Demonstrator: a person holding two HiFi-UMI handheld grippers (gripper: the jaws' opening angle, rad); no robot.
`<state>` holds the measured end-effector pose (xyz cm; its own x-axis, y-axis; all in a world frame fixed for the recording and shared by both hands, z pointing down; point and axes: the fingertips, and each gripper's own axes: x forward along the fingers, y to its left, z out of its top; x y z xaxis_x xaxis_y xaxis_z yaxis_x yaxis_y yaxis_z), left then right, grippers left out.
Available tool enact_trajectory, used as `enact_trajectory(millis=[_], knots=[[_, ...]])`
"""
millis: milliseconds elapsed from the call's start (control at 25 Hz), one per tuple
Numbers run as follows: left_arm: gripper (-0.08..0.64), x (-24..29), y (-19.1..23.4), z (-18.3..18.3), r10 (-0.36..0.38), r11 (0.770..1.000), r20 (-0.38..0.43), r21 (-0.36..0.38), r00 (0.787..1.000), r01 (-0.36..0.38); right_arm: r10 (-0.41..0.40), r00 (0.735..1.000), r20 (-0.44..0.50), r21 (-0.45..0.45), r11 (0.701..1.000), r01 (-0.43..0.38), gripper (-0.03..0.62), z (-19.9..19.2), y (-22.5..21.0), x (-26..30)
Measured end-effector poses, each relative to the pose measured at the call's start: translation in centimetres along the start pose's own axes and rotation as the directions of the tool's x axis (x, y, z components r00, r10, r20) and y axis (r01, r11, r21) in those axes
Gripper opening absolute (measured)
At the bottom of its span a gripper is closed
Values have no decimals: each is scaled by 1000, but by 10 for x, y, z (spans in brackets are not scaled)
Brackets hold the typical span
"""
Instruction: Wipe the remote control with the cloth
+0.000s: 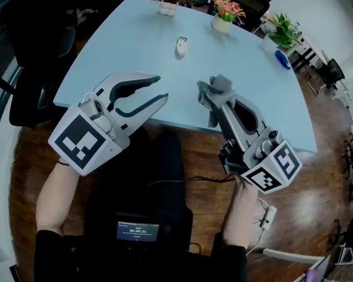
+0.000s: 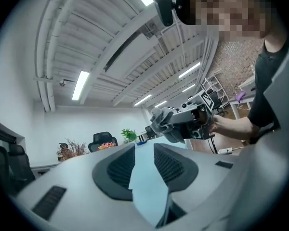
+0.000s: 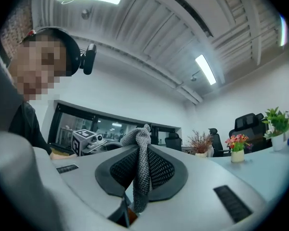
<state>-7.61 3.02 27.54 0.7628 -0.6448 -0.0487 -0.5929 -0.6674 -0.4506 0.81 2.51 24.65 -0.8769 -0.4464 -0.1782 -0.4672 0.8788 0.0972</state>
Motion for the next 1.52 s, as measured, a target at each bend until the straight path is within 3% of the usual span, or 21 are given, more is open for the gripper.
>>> enact_trajectory(millis=[240, 400, 560, 840, 1040, 1280, 1520], knots=[[129, -18, -18, 36, -57, 996, 13, -75, 998, 58, 27, 1000, -2, -62, 998, -27, 25, 31, 43, -1], [129, -23, -44, 47, -87, 996, 65, -19, 994, 89, 39, 999, -7, -114, 993, -40, 26, 21, 71, -10], [129, -57, -93, 56, -123, 992, 80, 24, 989, 122, 22, 999, -27, -103, 994, -25, 26, 5, 121, -36], [129, -86, -138, 68, -162, 986, 78, 53, 984, 158, 32, 999, 10, -119, 992, -31, 25, 19, 167, -58], [129, -134, -167, 86, -169, 985, 87, 45, 982, 165, 34, 999, 12, -128, 991, -32, 25, 31, 220, -72], [129, -194, -206, 93, -180, 984, 30, 1, 983, 180, 40, 999, -1, -116, 992, -40, 26, 40, 300, -89], [129, -257, -253, 130, -175, 984, 77, 26, 981, 174, 66, 998, 0, -148, 987, -65, 25, 47, 389, -112]])
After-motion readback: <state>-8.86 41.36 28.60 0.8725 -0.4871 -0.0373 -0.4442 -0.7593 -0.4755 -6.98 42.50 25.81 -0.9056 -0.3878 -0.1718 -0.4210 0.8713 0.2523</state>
